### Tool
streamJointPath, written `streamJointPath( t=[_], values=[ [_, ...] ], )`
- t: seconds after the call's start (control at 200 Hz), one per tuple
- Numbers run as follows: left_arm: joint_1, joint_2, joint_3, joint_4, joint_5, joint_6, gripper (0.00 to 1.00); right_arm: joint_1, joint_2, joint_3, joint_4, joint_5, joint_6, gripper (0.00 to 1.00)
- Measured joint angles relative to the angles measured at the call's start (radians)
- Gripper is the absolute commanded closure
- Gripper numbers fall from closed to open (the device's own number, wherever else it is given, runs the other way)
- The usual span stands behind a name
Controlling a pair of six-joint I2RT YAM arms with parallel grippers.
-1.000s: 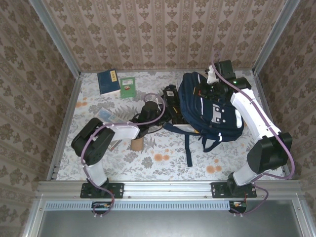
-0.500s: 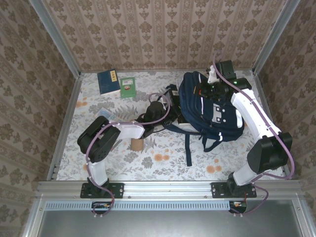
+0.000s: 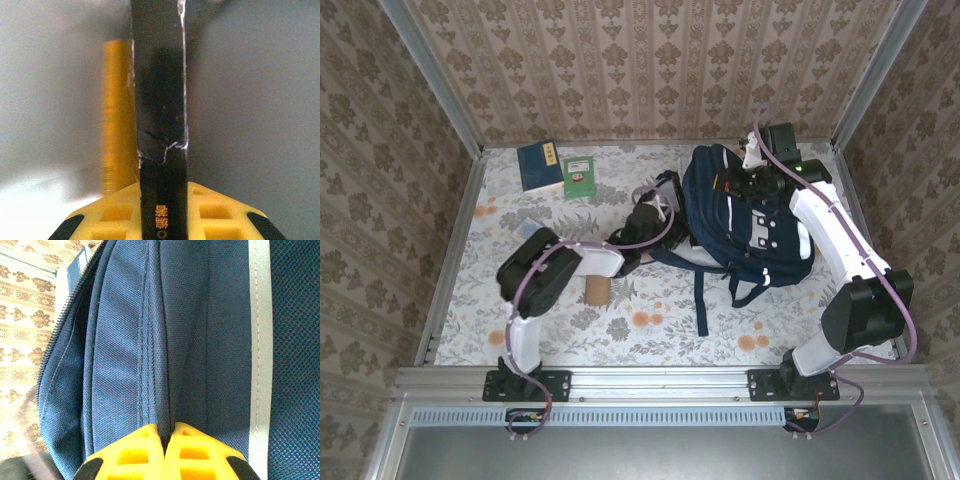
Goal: Pack the student bag
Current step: Place the book in the student bag.
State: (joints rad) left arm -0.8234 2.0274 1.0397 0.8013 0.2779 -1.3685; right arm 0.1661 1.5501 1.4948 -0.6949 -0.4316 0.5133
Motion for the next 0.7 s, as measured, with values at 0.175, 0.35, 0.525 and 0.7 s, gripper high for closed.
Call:
streamJointPath(
  t=[0.175, 0.35, 0.525, 0.7],
  values=[
    [-0.007, 0.106, 0.031, -0.013, 0.029, -0.005, 1.0, 0.0, 0.0, 0.0, 0.0, -0.006, 0.008, 1.0],
    [-0.022, 0.112, 0.171, -0.072, 0.056, 0.029, 0.99, 0.0, 0.0, 0.0, 0.009, -0.019, 0.016, 1.0],
    [-0.053, 0.148, 0.275, -0.146, 0.067, 0.061, 0.98, 0.001, 0.0, 0.0, 0.014, -0.024, 0.018, 1.0],
    [-0.082, 0.198, 0.387, -0.26, 0.078, 0.113, 0.92, 0.003, 0.001, -0.001, 0.013, -0.023, 0.018, 1.0]
  ],
)
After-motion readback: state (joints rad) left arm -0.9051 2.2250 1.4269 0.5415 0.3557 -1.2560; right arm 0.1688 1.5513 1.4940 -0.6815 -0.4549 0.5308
